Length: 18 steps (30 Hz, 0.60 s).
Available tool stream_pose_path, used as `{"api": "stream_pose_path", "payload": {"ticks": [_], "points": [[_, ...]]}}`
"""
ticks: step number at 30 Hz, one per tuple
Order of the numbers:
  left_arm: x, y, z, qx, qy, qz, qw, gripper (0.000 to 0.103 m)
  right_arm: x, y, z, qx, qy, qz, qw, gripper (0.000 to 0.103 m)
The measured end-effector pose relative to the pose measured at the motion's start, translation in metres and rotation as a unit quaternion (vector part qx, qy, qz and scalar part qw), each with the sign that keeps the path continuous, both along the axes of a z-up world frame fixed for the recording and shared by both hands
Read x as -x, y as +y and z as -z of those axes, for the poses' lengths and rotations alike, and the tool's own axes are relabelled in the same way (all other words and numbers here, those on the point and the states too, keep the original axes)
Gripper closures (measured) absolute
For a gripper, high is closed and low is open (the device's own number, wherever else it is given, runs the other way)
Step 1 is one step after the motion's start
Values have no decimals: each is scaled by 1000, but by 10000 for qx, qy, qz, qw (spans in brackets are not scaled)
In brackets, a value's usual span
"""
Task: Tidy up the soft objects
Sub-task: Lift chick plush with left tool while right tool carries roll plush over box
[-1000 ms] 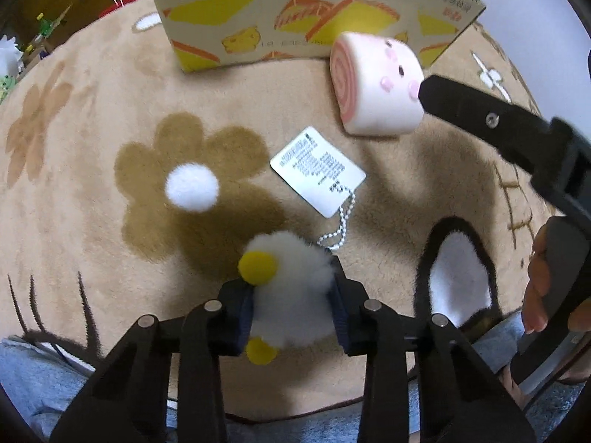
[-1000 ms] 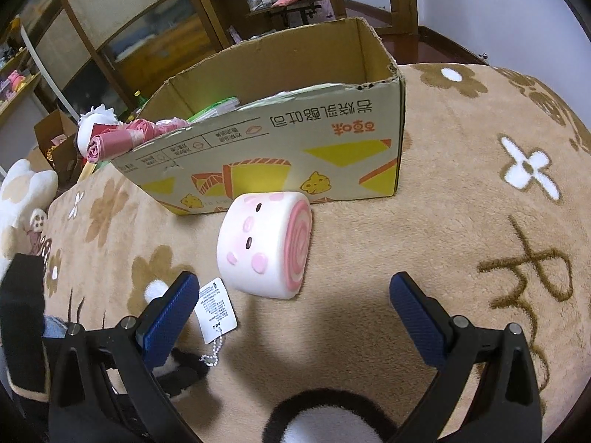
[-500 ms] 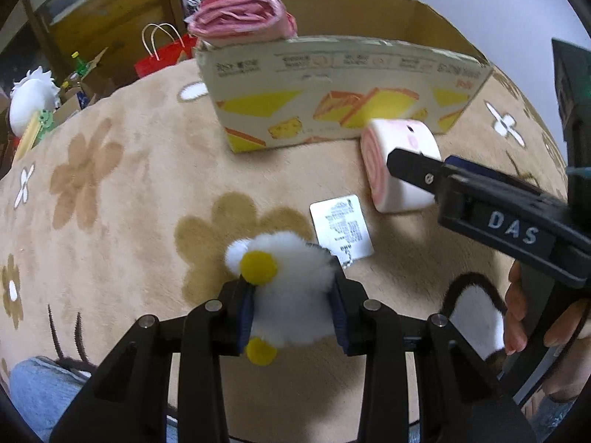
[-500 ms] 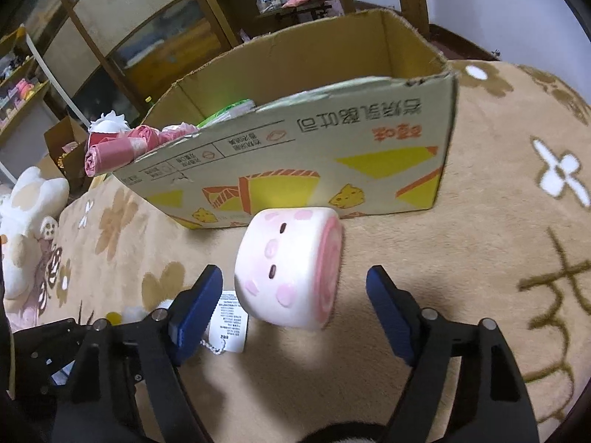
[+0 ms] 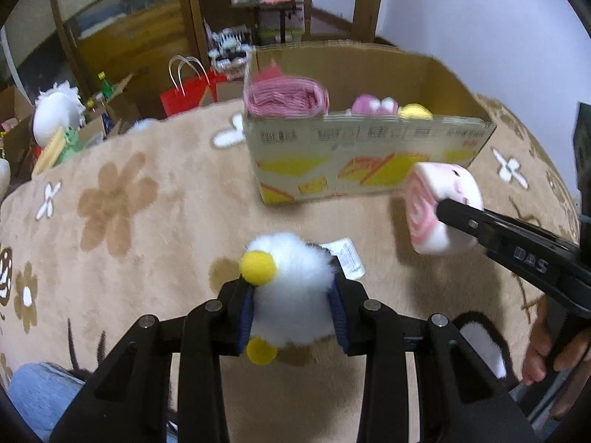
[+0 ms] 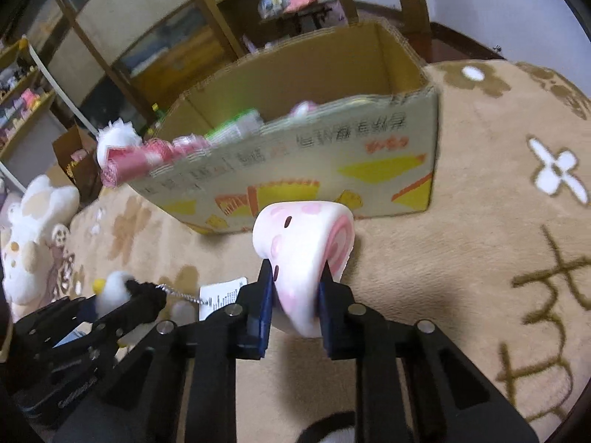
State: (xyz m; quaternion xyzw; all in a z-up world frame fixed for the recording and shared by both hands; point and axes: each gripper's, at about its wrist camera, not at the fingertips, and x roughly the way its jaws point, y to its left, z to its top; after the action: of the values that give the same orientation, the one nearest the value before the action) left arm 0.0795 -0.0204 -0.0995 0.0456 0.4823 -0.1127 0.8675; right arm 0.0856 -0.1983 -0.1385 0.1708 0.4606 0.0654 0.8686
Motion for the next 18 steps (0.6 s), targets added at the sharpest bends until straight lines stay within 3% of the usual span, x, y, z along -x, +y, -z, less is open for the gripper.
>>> {"api": "stream_pose_path", "payload": {"ticks": [8,11,18], "points": [[1,-2,-28,-89,-616,55,9980,69,23,-11,-43,411,-376,199,9982,81],[0,-4,-33,-118,-685,34,9976,69,30,-9,-61,781,-620,336,9944,81],[-5,-7,-64,-158,-1160,33,9931,69,35,-8,-92,1084,-1015,572,9873,81]]}}
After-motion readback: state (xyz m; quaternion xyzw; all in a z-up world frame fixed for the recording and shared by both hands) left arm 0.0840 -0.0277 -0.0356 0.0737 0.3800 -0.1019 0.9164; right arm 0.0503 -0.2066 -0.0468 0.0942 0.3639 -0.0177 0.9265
